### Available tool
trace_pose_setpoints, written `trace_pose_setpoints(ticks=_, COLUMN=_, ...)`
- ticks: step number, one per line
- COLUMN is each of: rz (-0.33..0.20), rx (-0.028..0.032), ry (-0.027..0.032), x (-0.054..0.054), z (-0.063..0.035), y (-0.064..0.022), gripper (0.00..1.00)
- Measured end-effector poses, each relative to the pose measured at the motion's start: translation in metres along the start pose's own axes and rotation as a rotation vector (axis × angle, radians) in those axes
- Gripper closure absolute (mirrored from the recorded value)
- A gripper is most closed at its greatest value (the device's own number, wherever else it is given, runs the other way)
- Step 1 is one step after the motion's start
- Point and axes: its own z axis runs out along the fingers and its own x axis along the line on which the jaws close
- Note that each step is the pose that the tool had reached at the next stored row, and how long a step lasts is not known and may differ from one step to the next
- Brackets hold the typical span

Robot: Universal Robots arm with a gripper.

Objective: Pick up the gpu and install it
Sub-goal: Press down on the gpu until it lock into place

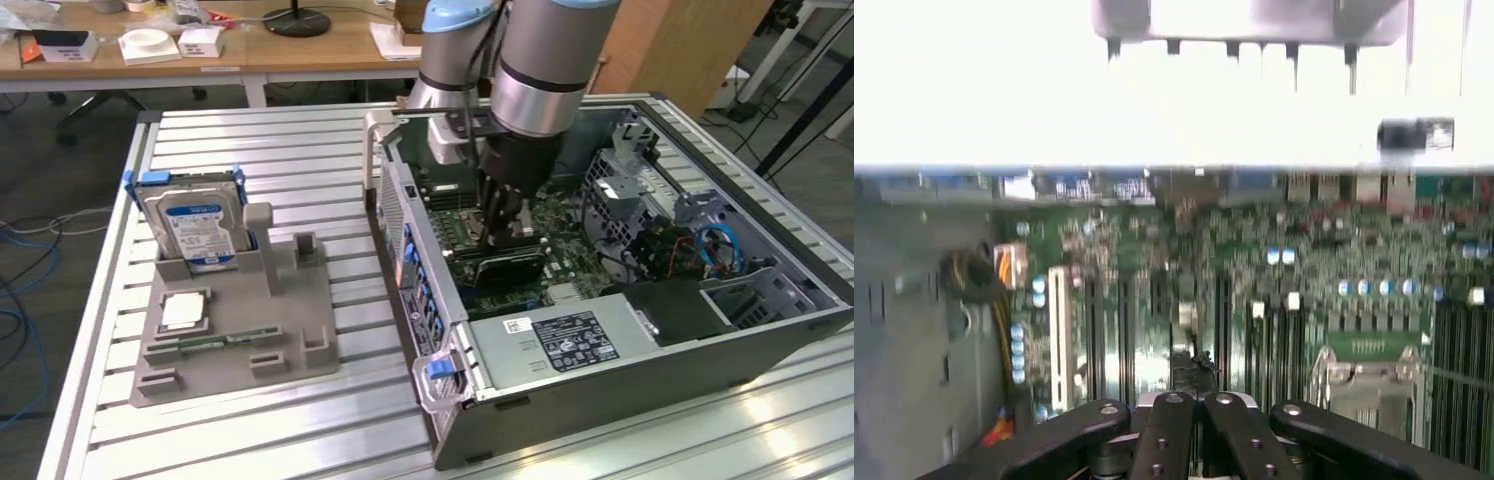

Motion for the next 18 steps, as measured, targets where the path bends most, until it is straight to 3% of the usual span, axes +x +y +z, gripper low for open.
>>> trace_pose_setpoints(ticks=7, rz=0.000, rx=0.0005, ry=0.0000, x=0.001, z=-0.0064, y=0.0317, gripper=0.89)
trace_pose_setpoints(ticks=8, rz=0.001, rx=0.0010, ry=0.0000, x=0.001, z=-0.0064, y=0.0331, gripper=0.89)
trace_pose_setpoints(ticks=9, rz=0.001, rx=0.0012, ry=-0.0001, x=0.001, z=-0.0083, y=0.0403, gripper=0.89)
trace_pose_setpoints(ticks=18, rz=0.002, rx=0.0012, ry=-0.0004, x=0.002, z=-0.0135, y=0.0574, gripper=0.89)
